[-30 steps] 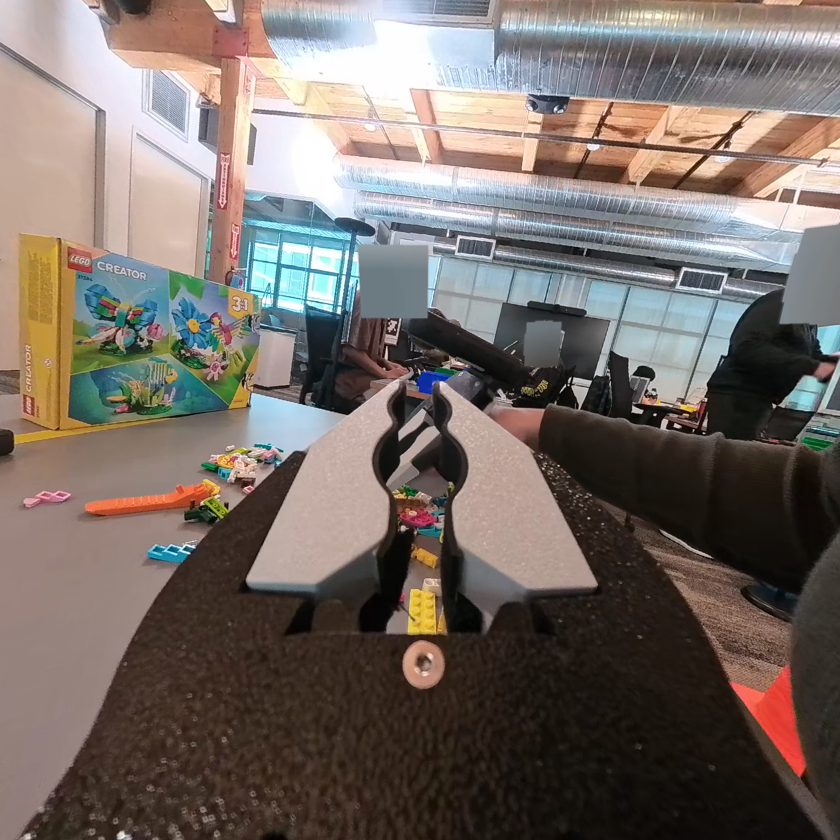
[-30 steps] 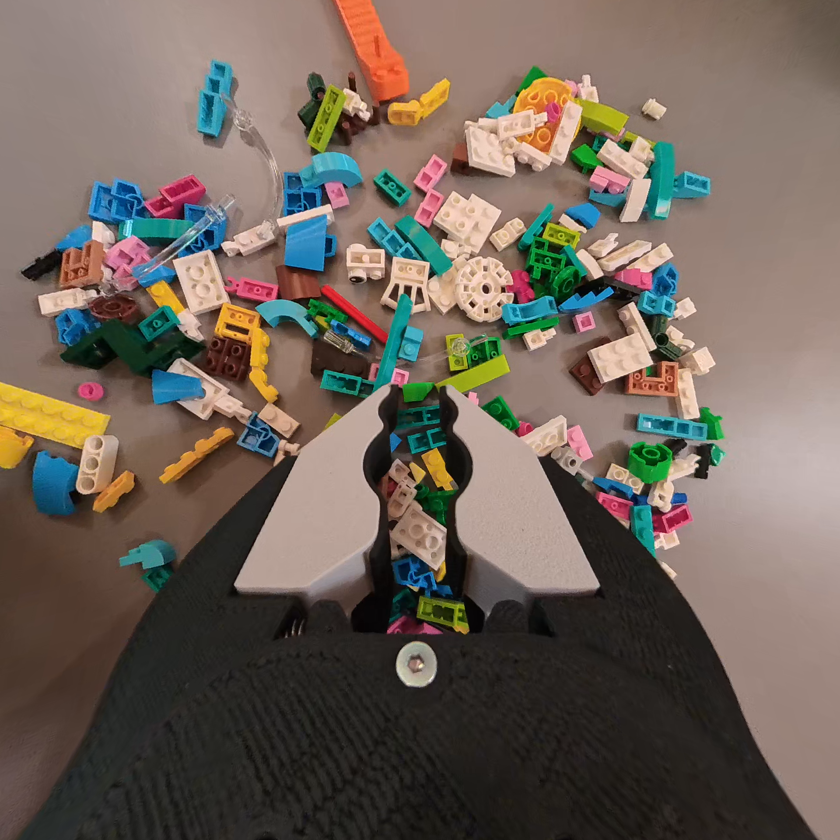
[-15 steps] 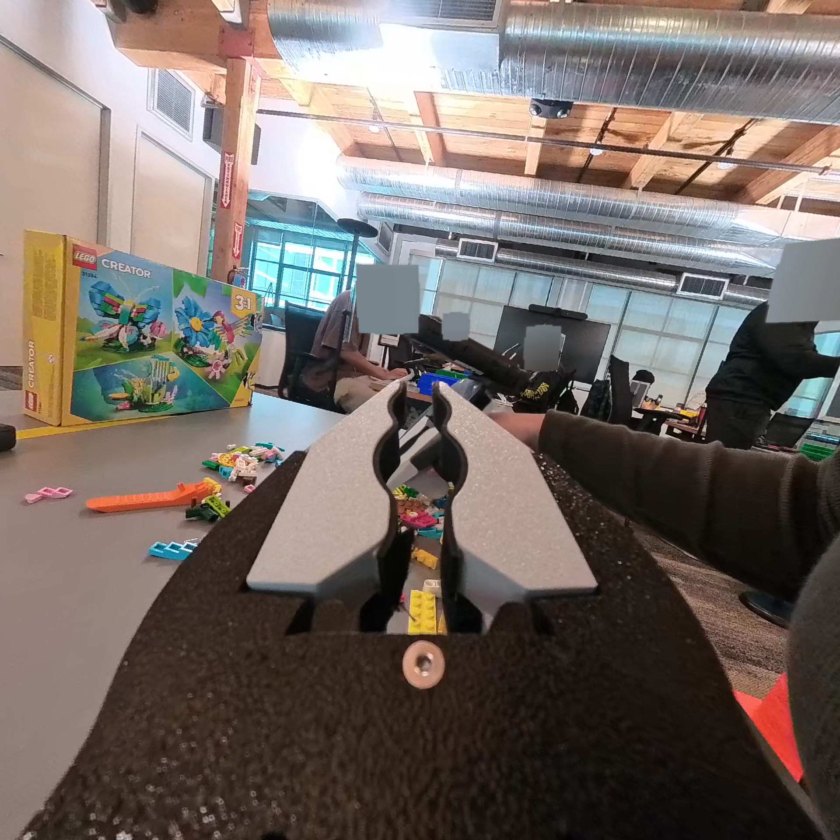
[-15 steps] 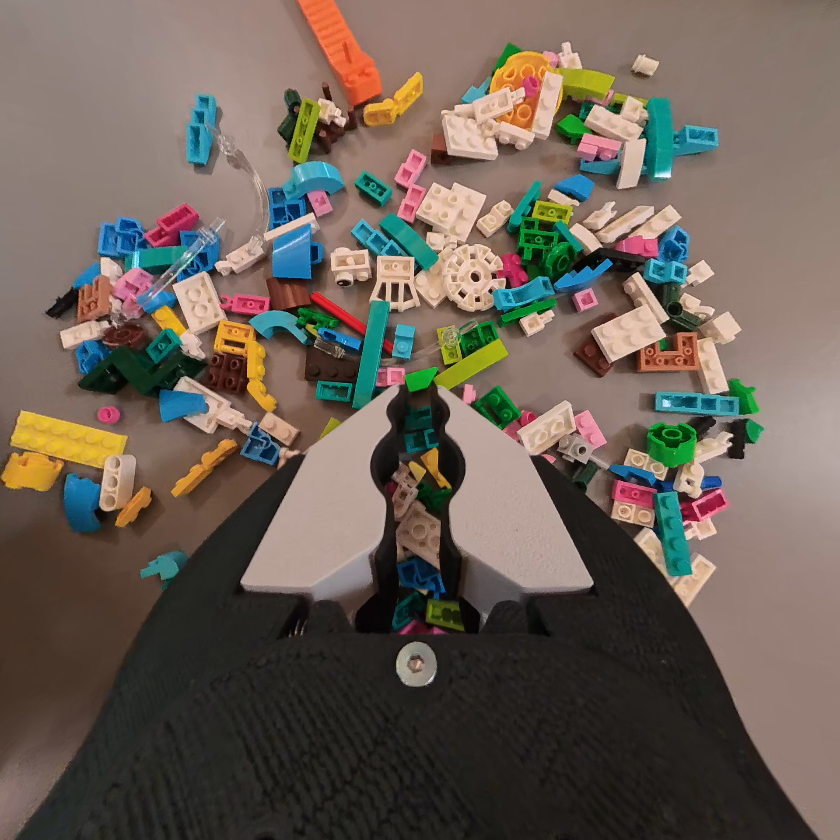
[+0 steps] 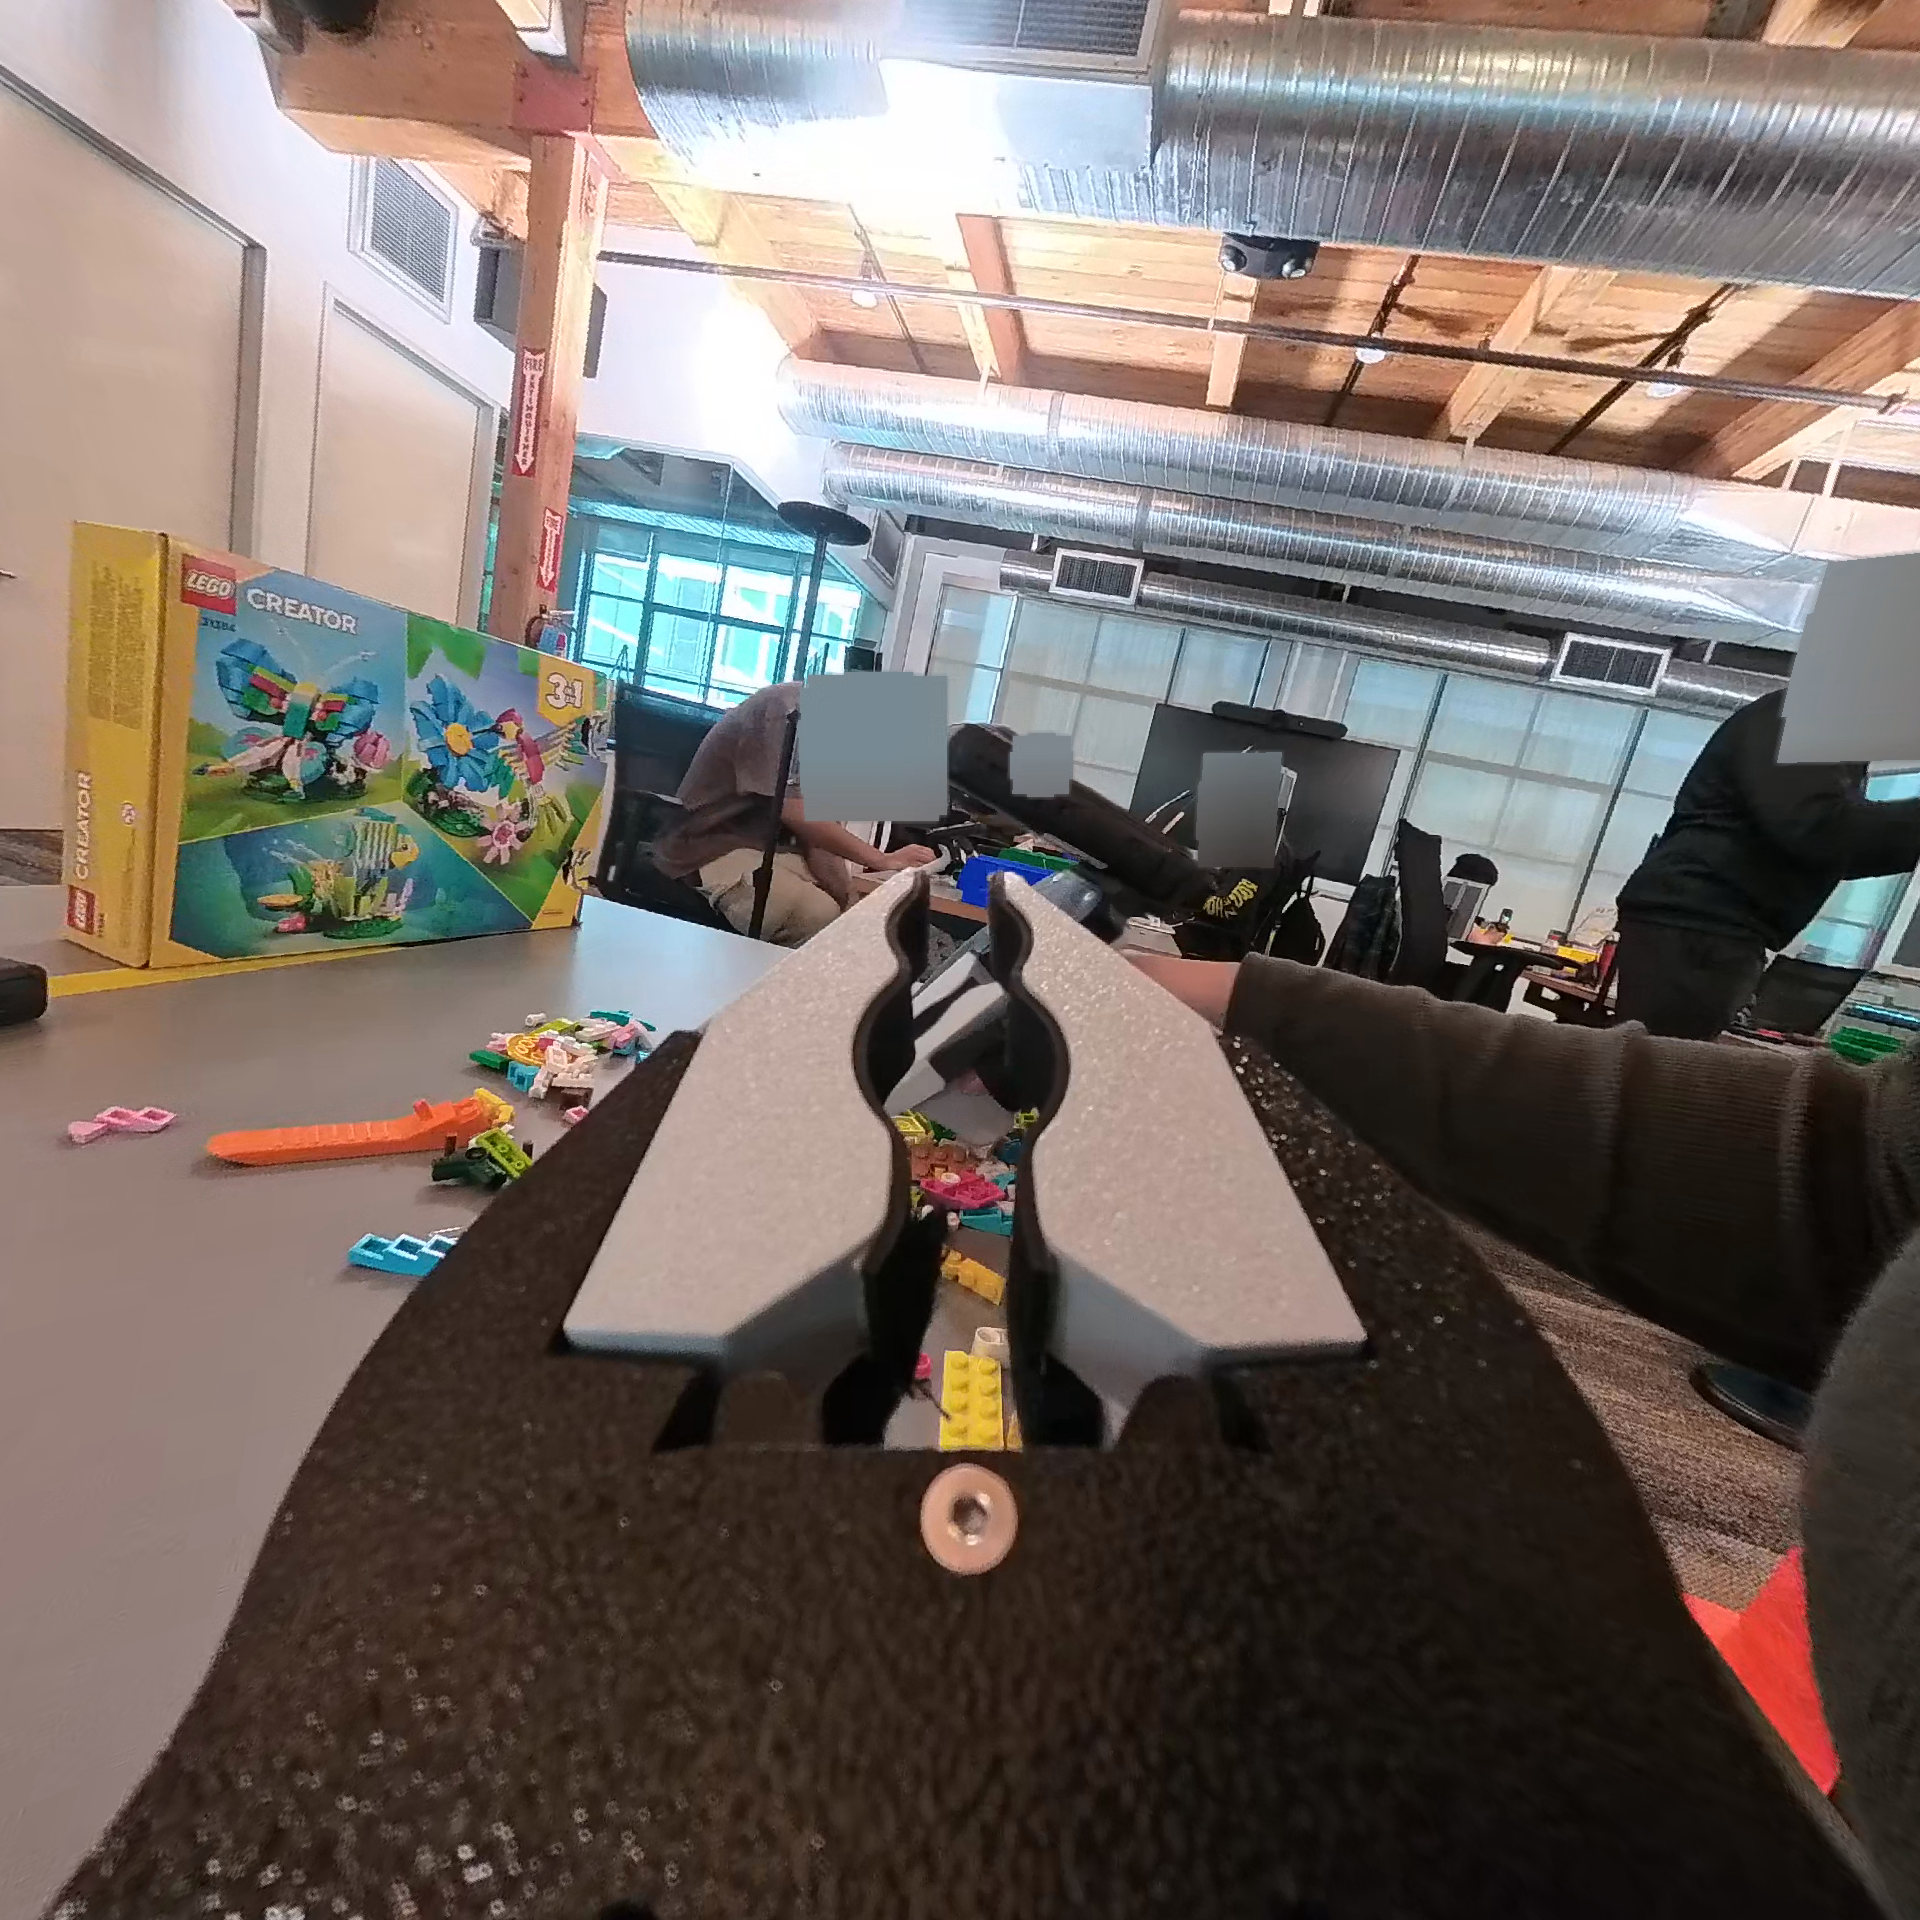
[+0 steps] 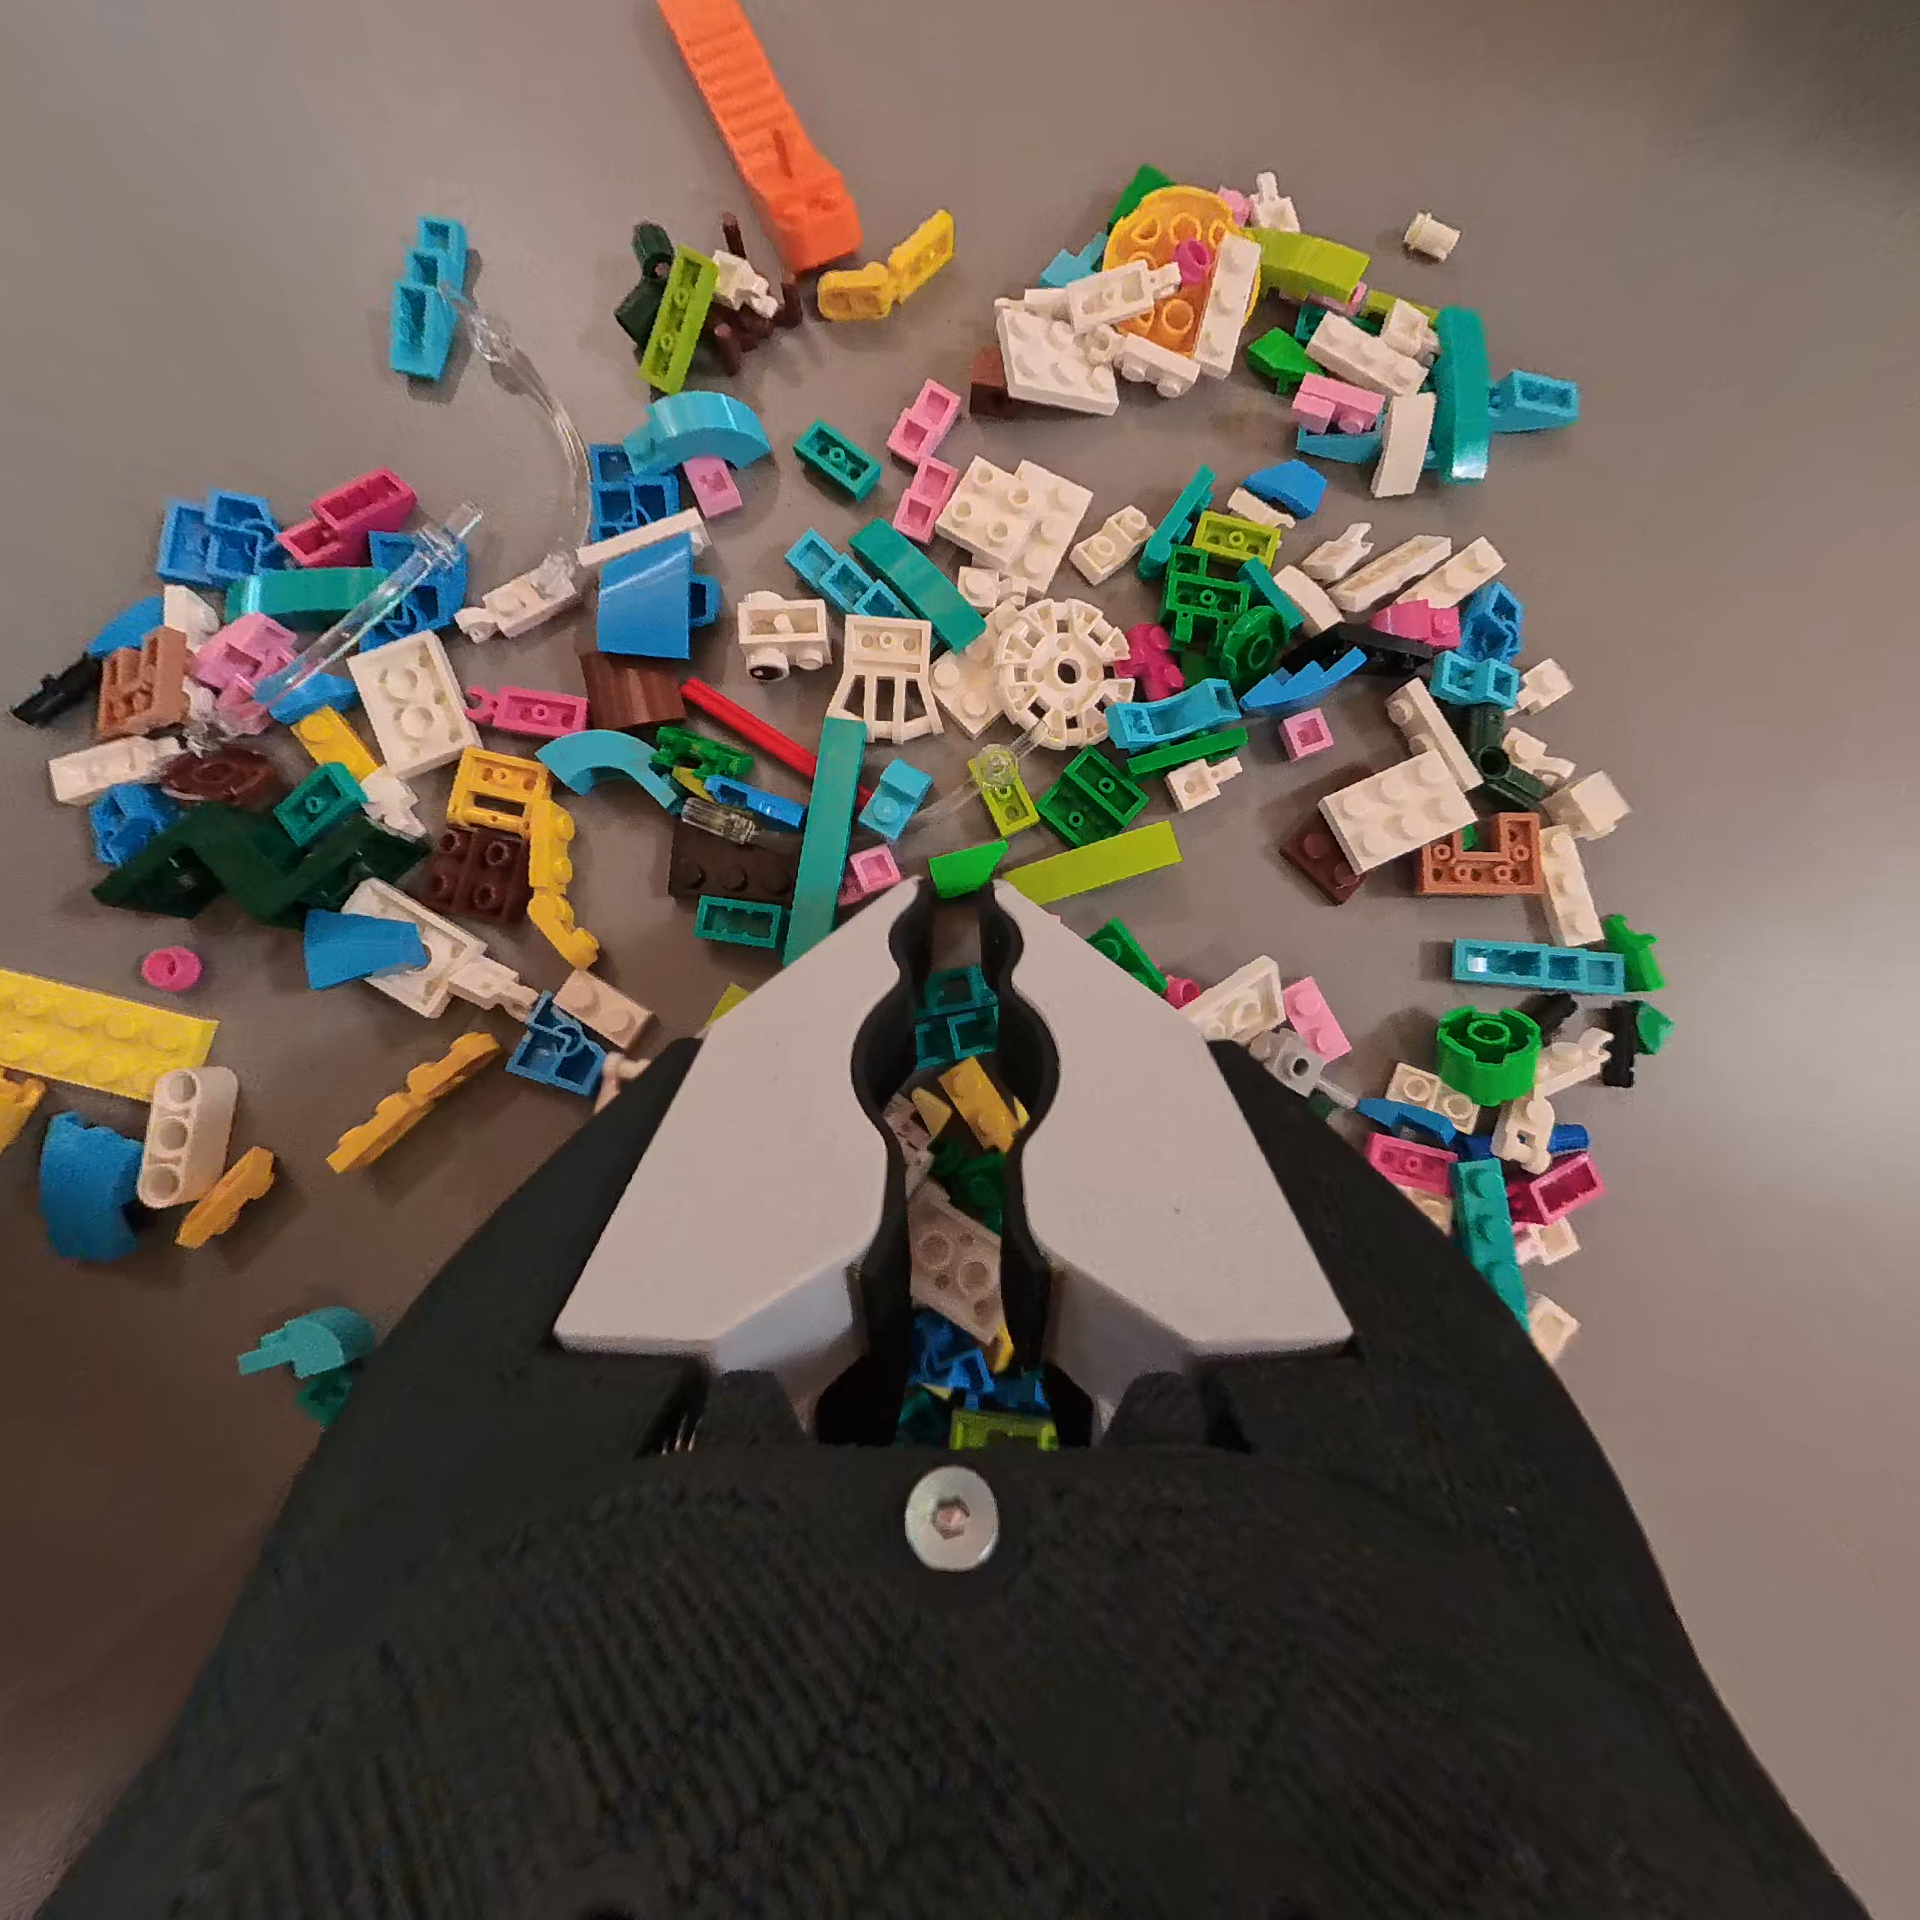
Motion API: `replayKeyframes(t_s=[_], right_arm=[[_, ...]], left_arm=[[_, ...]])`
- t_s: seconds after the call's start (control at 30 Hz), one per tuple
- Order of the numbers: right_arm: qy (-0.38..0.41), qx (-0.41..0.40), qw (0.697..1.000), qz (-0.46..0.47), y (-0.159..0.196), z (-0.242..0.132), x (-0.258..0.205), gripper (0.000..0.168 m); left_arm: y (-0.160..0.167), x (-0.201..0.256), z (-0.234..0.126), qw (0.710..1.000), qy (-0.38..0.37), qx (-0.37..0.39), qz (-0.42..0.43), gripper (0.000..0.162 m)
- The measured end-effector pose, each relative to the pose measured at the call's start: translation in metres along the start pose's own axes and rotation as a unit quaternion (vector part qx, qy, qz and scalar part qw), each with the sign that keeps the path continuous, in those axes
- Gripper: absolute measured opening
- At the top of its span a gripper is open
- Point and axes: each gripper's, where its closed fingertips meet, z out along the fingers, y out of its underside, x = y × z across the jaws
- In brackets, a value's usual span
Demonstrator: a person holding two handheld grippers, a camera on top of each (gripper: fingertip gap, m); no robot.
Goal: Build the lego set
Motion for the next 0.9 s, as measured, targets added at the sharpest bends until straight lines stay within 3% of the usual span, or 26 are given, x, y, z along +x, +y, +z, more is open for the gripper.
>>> replayKeyframes(t_s=[0.23, 0.53, 0.73, 0.9], right_arm=[[0.012, 0.042, 0.997, -0.059, -0.033, -0.009, -0.021, 0.007], [-0.145, 0.149, 0.967, -0.148, -0.146, 0.056, -0.148, 0.007], [-0.214, 0.103, 0.943, -0.231, -0.177, 0.107, -0.203, 0.007], [-0.232, 0.079, 0.932, -0.266, -0.179, 0.122, -0.223, 0.007]], left_arm=[[0.0, 0.0, 0.0, 1.0, -0.002, 0.001, 0.002, 0.008], [-0.007, 0.0, -0.003, 0.999, -0.008, 0.018, 0.029, 0.005], [-0.009, -0.001, -0.004, 0.999, -0.008, 0.022, 0.046, 0.003], [-0.009, -0.001, -0.004, 0.999, -0.008, 0.021, 0.043, 0.003]])
